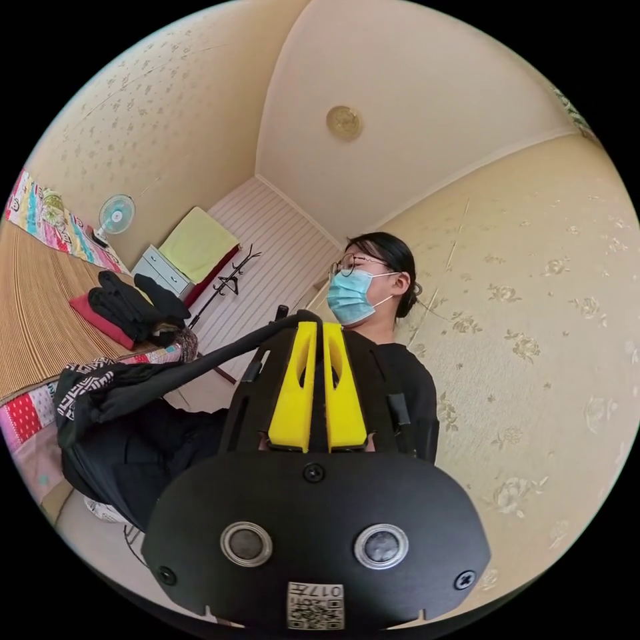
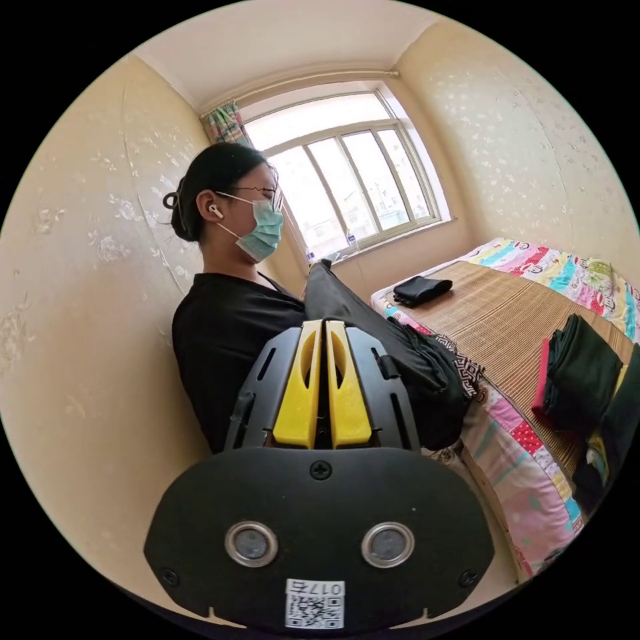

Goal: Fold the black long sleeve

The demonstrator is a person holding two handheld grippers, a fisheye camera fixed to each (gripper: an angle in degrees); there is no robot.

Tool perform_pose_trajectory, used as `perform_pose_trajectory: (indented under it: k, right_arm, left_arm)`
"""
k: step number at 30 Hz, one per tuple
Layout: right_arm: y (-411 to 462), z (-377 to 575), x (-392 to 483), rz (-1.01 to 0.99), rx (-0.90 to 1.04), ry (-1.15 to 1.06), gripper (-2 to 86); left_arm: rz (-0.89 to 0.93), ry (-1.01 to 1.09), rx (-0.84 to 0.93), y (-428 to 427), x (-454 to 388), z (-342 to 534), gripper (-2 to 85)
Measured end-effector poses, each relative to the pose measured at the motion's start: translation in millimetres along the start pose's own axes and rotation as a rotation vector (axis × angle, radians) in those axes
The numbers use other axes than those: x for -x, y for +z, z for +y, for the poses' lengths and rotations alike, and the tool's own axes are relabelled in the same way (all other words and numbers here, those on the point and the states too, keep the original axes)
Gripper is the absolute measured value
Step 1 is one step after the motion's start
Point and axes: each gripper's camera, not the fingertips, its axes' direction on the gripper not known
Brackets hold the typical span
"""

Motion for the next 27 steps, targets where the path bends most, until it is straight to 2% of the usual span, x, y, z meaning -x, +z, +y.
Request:
perform_pose_trajectory:
  k: [6,8,10,12,16,18,21,23,24,25,27]
  right_arm:
    - [4,10,-50,-0.025,0.004,0.130,1.2]
    - [19,26,-97,-0.078,-0.002,0.239,1.2]
    - [32,41,-145,-0.143,-0.035,0.382,1.1]
    - [44,59,-193,-0.177,-0.079,0.527,1.1]
    - [64,88,-312,-0.273,-0.255,0.806,1.2]
    - [79,91,-367,-0.312,-0.280,0.904,1.3]
    - [105,99,-453,-0.225,-0.266,1.117,1.6]
    - [130,116,-506,-0.166,-0.278,1.282,2.3]
    - [136,120,-516,-0.148,-0.287,1.310,2.5]
    - [143,127,-527,-0.115,-0.372,1.322,3.0]
    - [149,133,-528,-0.090,-0.519,1.297,4.0]
  left_arm:
    - [-0.074,-0.206,-0.130,-62,50,-6,-0.7]
    - [-0.101,-0.315,-0.212,-85,87,5,-0.7]
    - [-0.044,-0.489,-0.324,-110,149,33,-0.7]
    - [-0.003,-0.571,-0.406,-128,189,54,-0.7]
    - [0.007,-0.773,-0.652,-174,271,91,-0.5]
    - [0.029,-0.825,-0.714,-192,309,90,-0.2]
    - [0.024,-0.890,-0.764,-221,375,79,0.9]
    - [-0.001,-0.935,-0.809,-237,412,80,5.5]
    - [0.013,-0.966,-0.907,-243,430,91,8.2]
    - [0.057,-0.935,-1.012,-247,441,100,10.4]
    - [0.088,-0.836,-1.087,-256,447,104,12.6]
